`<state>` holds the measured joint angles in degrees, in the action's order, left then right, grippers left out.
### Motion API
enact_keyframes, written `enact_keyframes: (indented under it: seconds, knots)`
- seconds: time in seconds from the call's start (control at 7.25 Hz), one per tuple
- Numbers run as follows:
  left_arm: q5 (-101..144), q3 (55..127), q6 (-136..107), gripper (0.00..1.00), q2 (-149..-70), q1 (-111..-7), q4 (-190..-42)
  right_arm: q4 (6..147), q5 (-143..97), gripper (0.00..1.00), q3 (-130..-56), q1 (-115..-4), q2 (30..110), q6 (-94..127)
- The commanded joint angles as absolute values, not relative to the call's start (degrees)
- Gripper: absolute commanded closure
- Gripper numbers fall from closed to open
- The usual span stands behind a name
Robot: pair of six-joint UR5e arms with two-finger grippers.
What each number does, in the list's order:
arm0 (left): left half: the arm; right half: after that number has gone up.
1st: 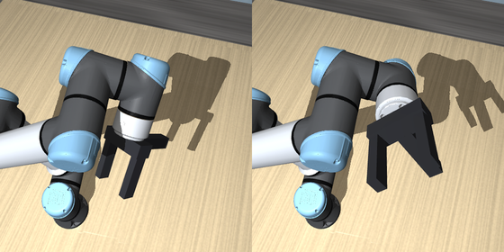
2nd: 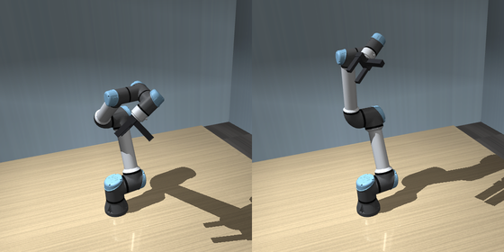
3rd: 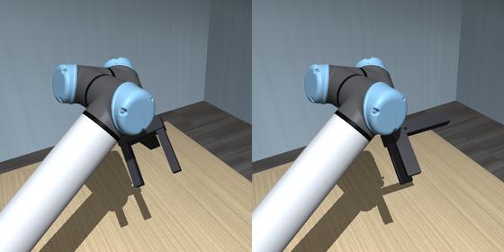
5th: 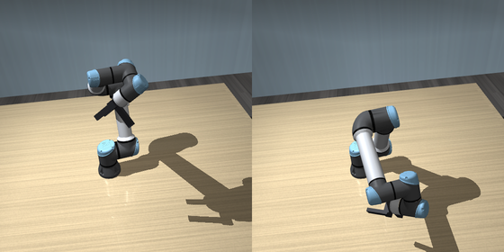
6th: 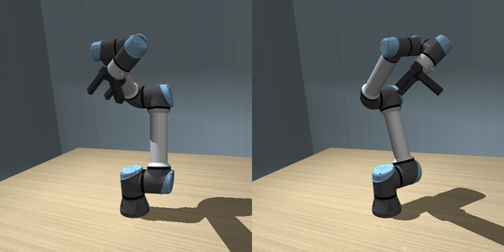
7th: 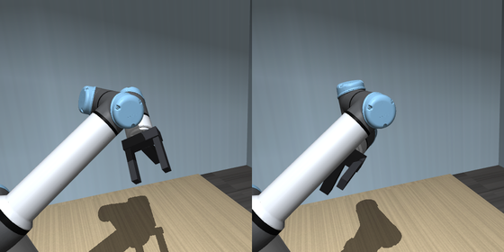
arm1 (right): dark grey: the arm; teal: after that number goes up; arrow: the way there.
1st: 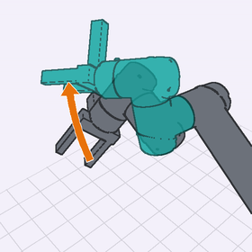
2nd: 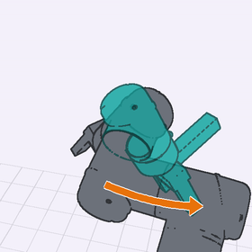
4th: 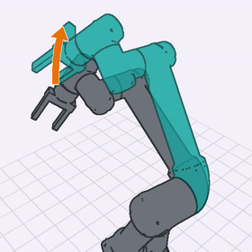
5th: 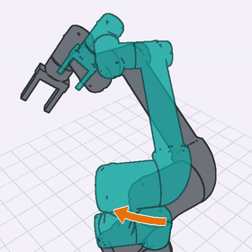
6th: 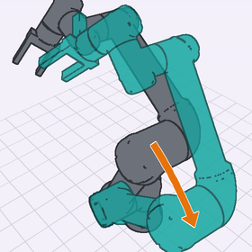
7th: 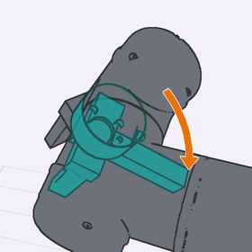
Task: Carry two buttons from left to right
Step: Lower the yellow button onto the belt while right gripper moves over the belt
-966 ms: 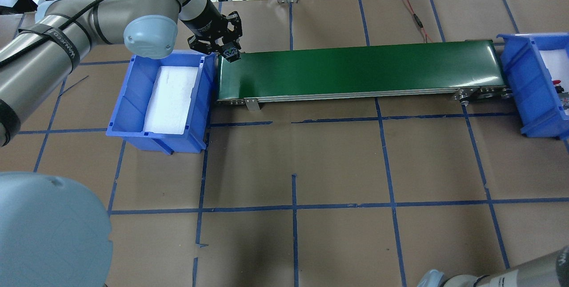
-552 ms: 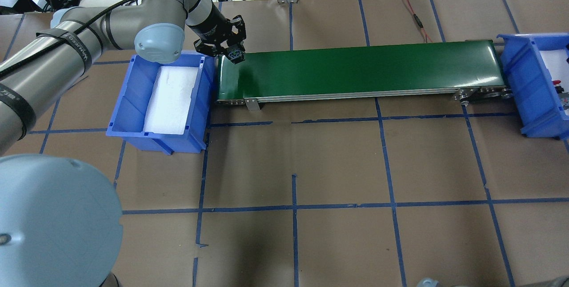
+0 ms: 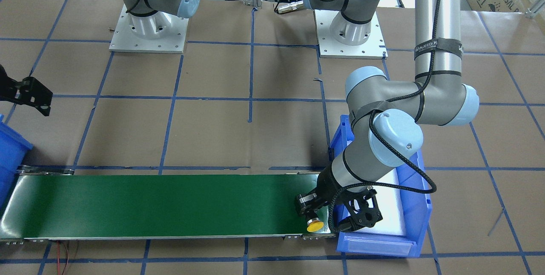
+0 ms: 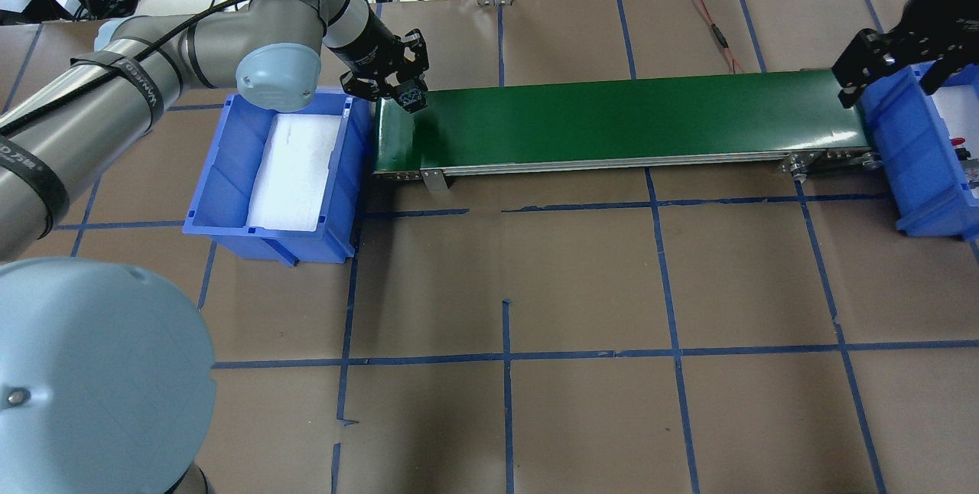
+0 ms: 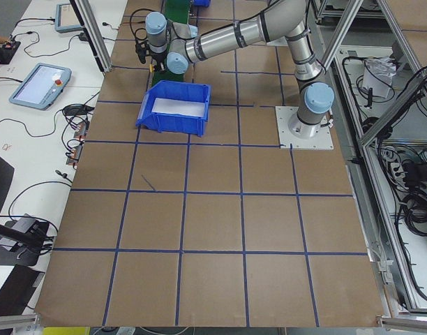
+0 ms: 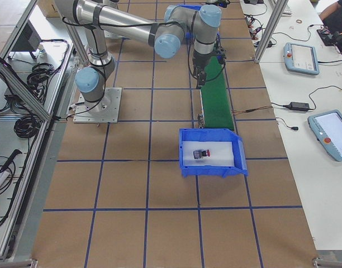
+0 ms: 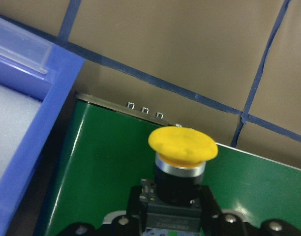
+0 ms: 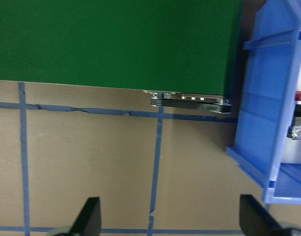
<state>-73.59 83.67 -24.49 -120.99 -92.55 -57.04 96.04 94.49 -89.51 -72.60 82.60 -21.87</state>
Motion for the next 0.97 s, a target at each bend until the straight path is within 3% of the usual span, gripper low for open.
enact_keyframes:
  seconds: [0.0, 0.83]
  knots:
    - [-73.6, 83.7, -24.5, 0.75, -120.9, -92.5, -57.0, 96.8, 94.0, 0.0, -92.2, -76.9, 82.5, -17.8]
    - [-73.5, 84.4, -24.4, 0.75, -120.8, -92.5, -56.5, 96.7, 93.9, 0.0, -93.3, -77.2, 84.3, -16.0]
